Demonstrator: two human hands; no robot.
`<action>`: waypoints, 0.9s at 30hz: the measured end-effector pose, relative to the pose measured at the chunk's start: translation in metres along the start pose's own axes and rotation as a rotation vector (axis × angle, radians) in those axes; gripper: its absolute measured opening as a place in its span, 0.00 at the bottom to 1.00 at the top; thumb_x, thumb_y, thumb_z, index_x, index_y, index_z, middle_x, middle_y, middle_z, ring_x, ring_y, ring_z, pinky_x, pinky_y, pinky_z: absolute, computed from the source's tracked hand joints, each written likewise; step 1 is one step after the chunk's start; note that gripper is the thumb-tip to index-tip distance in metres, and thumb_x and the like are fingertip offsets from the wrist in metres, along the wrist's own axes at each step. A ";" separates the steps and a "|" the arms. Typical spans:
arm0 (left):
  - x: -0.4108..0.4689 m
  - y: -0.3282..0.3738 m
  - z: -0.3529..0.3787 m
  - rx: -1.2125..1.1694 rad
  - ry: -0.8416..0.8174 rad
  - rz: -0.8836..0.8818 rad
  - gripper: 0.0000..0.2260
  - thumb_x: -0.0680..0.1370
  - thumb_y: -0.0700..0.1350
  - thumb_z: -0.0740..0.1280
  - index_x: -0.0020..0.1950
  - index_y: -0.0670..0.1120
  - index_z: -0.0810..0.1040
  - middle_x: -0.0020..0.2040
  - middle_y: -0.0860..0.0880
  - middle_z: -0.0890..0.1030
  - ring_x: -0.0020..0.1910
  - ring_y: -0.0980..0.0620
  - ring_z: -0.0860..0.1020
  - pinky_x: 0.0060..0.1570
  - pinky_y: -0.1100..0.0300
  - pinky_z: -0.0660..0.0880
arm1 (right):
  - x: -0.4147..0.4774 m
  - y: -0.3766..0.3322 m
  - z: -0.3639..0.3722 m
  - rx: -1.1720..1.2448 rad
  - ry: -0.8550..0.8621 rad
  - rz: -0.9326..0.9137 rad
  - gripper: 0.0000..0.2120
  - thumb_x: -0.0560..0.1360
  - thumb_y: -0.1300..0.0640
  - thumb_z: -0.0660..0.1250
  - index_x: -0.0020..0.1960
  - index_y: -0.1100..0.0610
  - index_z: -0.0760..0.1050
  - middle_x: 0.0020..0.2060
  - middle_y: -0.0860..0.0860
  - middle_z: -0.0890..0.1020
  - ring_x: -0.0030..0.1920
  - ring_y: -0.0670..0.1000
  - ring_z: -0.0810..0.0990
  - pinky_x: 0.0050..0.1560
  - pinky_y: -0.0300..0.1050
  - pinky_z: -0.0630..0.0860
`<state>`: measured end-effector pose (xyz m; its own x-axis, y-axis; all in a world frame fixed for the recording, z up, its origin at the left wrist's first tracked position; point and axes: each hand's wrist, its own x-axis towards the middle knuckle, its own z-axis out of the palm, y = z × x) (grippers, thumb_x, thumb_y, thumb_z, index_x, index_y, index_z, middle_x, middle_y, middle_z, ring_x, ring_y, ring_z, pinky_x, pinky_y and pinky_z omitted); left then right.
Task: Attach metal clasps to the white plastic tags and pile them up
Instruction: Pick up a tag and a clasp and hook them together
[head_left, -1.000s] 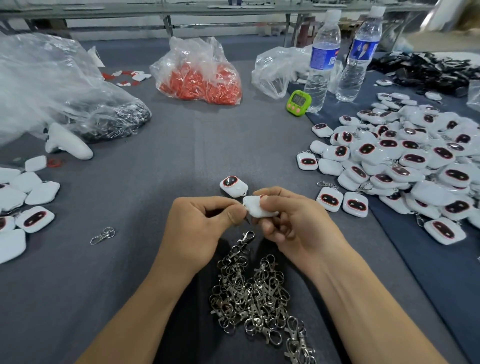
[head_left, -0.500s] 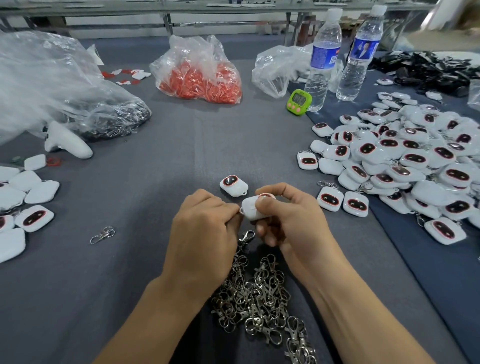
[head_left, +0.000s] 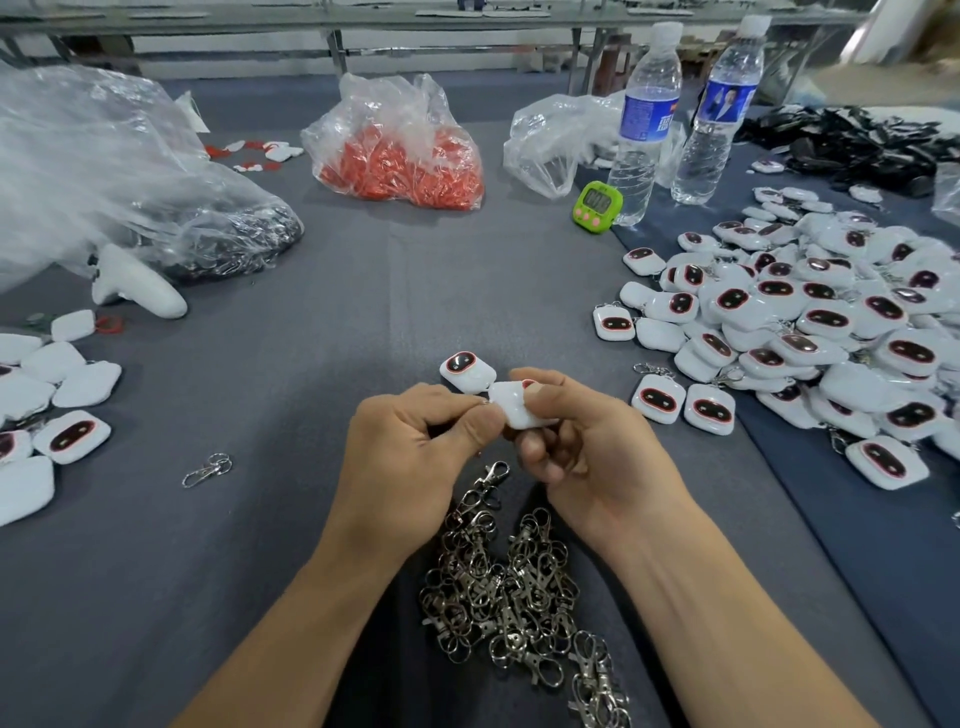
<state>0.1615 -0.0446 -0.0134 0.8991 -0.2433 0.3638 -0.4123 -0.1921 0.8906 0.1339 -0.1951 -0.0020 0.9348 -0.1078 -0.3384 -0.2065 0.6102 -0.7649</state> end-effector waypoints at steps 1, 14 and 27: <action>-0.001 0.001 -0.001 0.060 -0.009 0.051 0.04 0.73 0.46 0.74 0.42 0.54 0.88 0.31 0.56 0.78 0.34 0.58 0.74 0.37 0.67 0.69 | 0.000 0.000 0.000 0.005 0.009 0.000 0.08 0.77 0.68 0.63 0.46 0.59 0.79 0.28 0.55 0.81 0.20 0.46 0.72 0.17 0.35 0.62; -0.008 -0.006 0.005 0.470 -0.011 0.084 0.07 0.76 0.48 0.73 0.38 0.51 0.84 0.29 0.56 0.76 0.34 0.57 0.71 0.37 0.68 0.64 | 0.003 0.004 0.000 -0.245 0.104 -0.226 0.05 0.78 0.68 0.67 0.49 0.59 0.75 0.28 0.56 0.81 0.21 0.49 0.72 0.19 0.37 0.62; -0.005 -0.011 0.003 0.628 -0.081 0.212 0.14 0.76 0.45 0.67 0.30 0.45 0.78 0.28 0.54 0.73 0.33 0.53 0.69 0.36 0.61 0.64 | 0.004 0.014 0.003 -0.357 0.119 -0.369 0.07 0.77 0.66 0.70 0.49 0.57 0.76 0.29 0.55 0.81 0.23 0.50 0.73 0.20 0.40 0.67</action>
<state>0.1610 -0.0439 -0.0256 0.7852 -0.4030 0.4701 -0.6084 -0.6434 0.4647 0.1354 -0.1846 -0.0128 0.9290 -0.3659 -0.0555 0.0252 0.2121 -0.9769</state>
